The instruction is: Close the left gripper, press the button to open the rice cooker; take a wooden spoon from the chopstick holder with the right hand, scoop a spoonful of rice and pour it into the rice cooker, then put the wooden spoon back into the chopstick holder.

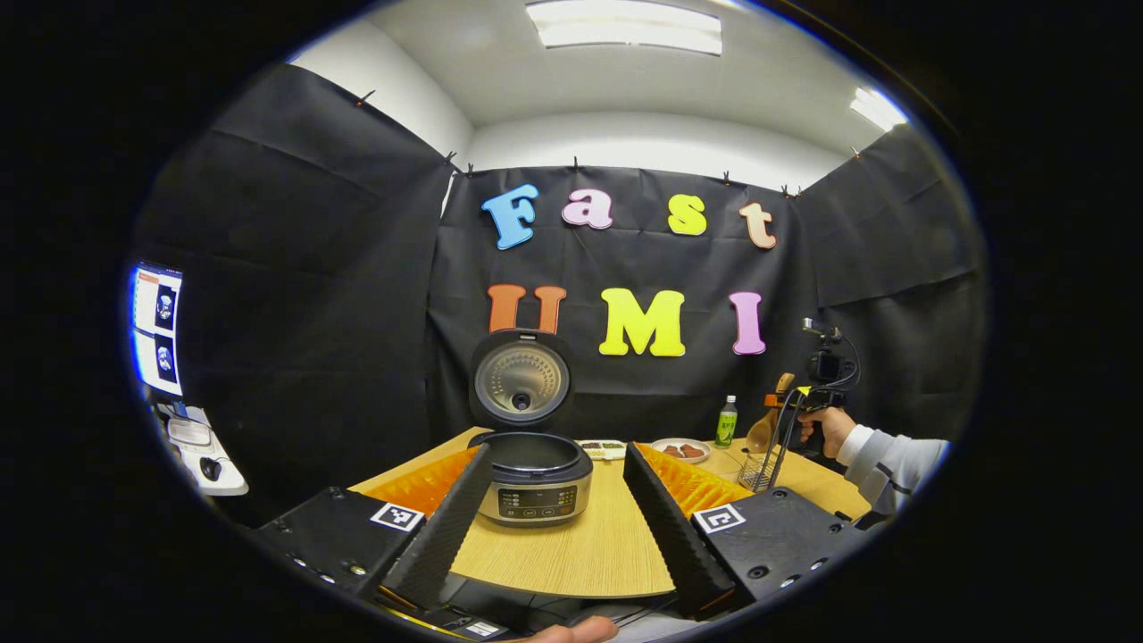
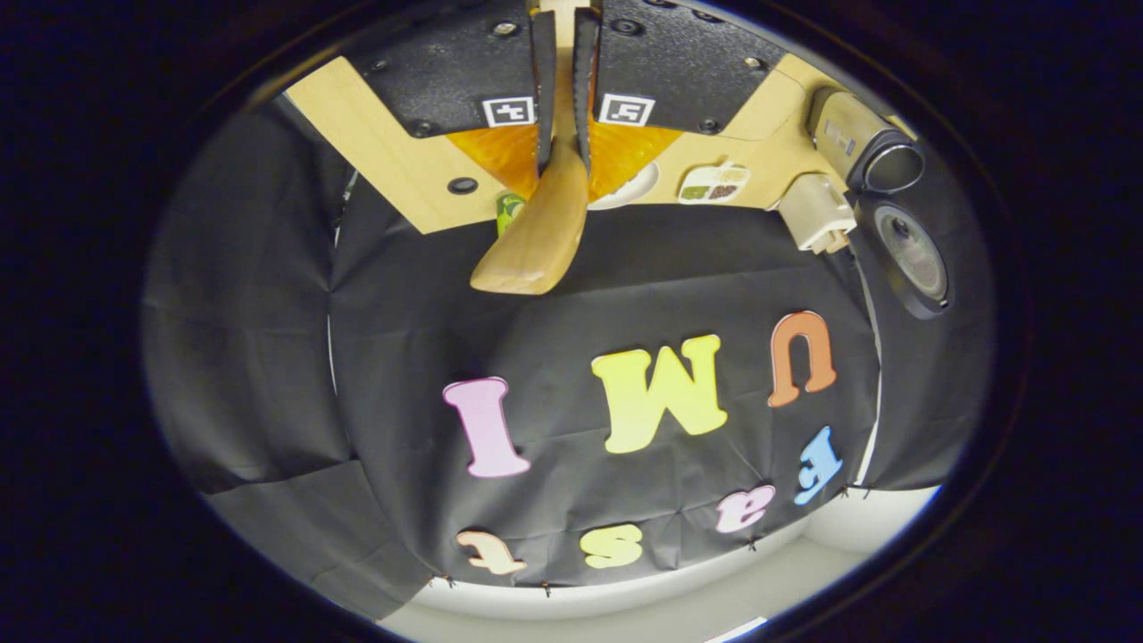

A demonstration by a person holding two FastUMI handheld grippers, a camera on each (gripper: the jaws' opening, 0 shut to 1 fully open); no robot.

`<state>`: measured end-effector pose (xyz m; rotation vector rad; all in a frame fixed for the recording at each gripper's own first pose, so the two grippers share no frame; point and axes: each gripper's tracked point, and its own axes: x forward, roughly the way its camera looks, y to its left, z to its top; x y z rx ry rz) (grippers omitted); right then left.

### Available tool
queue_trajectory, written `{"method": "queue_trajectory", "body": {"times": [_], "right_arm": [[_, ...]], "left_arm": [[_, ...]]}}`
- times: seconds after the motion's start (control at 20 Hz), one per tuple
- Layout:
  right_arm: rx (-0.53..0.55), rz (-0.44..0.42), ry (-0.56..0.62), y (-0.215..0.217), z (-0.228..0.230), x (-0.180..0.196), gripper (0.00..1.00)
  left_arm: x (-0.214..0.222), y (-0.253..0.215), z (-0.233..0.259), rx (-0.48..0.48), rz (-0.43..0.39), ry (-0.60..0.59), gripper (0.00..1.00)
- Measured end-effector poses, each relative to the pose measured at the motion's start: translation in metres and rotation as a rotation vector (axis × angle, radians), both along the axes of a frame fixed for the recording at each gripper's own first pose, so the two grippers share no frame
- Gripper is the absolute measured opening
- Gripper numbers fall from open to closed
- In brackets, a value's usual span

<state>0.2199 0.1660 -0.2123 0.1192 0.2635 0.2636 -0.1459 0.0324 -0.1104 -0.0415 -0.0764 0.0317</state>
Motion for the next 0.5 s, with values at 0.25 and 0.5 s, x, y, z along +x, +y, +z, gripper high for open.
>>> {"method": "queue_trajectory", "body": {"times": [0.25,0.5], "right_arm": [[-0.016,0.053,0.011,0.048,-0.005,-0.008,0.13],[-0.108,0.12,0.007,0.11,-0.038,-0.017,0.13]], "left_arm": [[-0.008,0.01,-0.011,-0.009,0.014,0.018,0.94],[-0.012,0.027,-0.015,-0.034,0.052,0.025,0.94]]}}
